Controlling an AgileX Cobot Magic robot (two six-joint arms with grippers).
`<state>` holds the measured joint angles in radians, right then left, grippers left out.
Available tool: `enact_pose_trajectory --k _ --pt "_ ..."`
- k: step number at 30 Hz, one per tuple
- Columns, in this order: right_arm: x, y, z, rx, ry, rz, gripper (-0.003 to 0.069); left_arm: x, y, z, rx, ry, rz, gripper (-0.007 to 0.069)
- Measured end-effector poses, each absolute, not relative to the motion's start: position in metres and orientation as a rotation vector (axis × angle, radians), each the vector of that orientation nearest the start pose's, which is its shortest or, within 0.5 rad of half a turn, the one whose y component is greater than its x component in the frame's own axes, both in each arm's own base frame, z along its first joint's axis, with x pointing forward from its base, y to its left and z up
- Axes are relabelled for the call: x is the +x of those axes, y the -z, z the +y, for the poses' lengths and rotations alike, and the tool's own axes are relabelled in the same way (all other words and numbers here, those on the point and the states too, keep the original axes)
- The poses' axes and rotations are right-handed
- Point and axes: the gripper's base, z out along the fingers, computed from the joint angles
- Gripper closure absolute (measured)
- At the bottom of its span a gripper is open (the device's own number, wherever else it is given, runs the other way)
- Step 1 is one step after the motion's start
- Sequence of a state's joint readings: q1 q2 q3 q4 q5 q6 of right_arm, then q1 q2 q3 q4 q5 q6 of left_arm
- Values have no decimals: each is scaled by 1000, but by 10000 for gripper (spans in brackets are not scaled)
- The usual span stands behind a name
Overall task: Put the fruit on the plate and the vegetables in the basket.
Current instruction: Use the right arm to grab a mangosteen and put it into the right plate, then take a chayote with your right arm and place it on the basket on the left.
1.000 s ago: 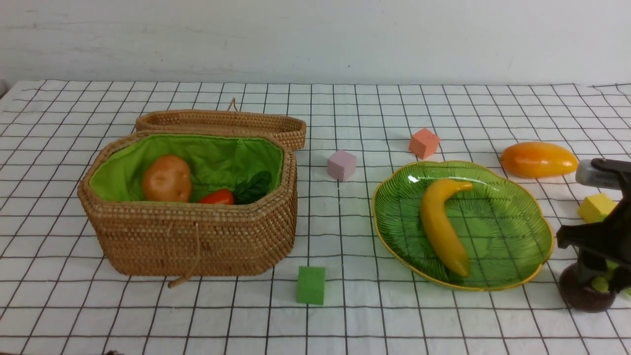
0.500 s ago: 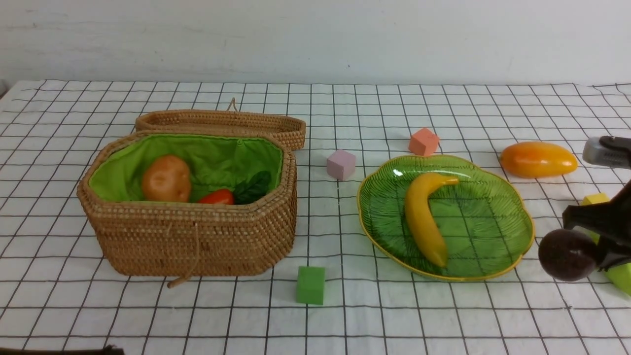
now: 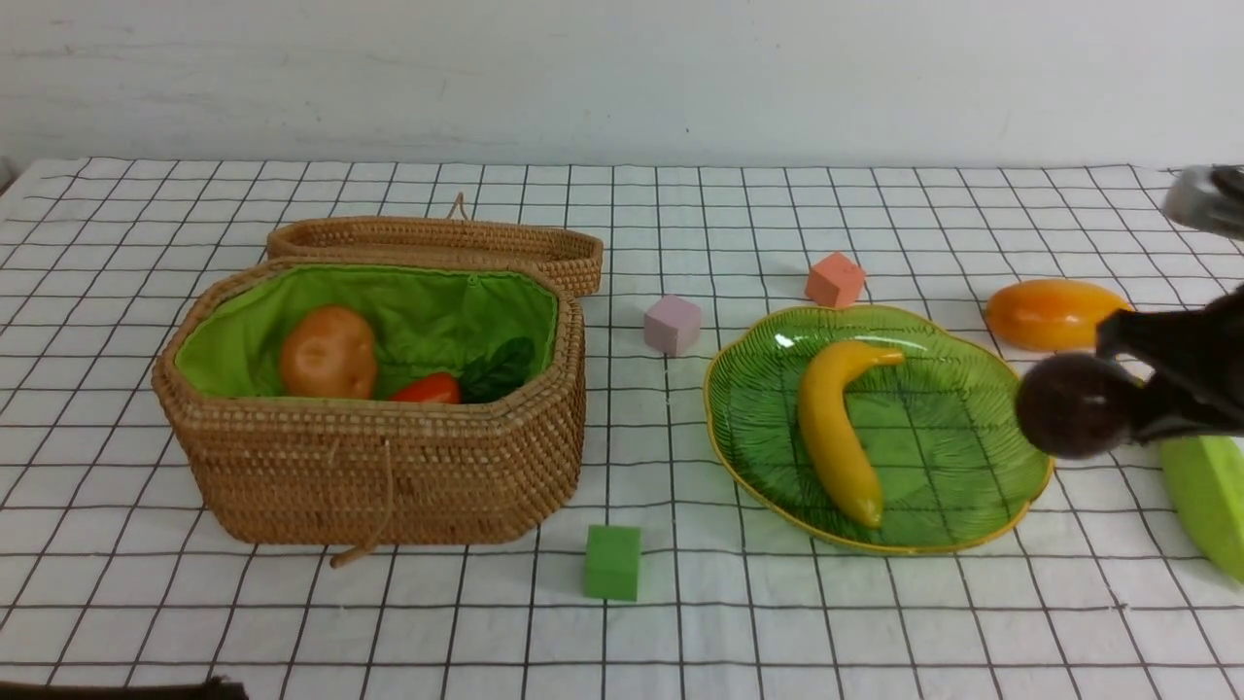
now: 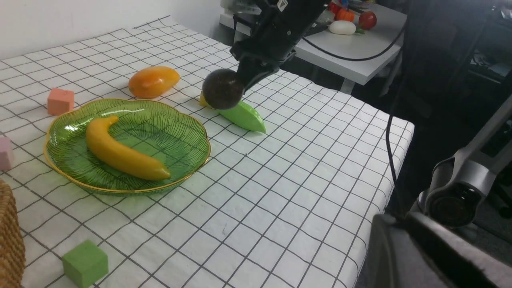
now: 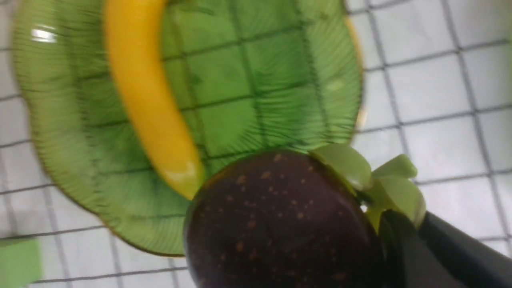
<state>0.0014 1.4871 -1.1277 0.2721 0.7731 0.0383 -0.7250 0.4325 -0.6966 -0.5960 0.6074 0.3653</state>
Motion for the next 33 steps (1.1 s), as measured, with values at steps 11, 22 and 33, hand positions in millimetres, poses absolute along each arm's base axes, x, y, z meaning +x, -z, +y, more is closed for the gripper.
enact_pose_trajectory --k 11,22,33 --pt "350 -225 55 147 -360 2608 318 35 -369 -70 753 909 1654 599" --pt "333 -283 50 5 -265 2556 72 35 -369 -70 750 909 1651 599" --pt "330 -278 -37 306 108 2665 180 39 -376 -68 682 902 1589 599"
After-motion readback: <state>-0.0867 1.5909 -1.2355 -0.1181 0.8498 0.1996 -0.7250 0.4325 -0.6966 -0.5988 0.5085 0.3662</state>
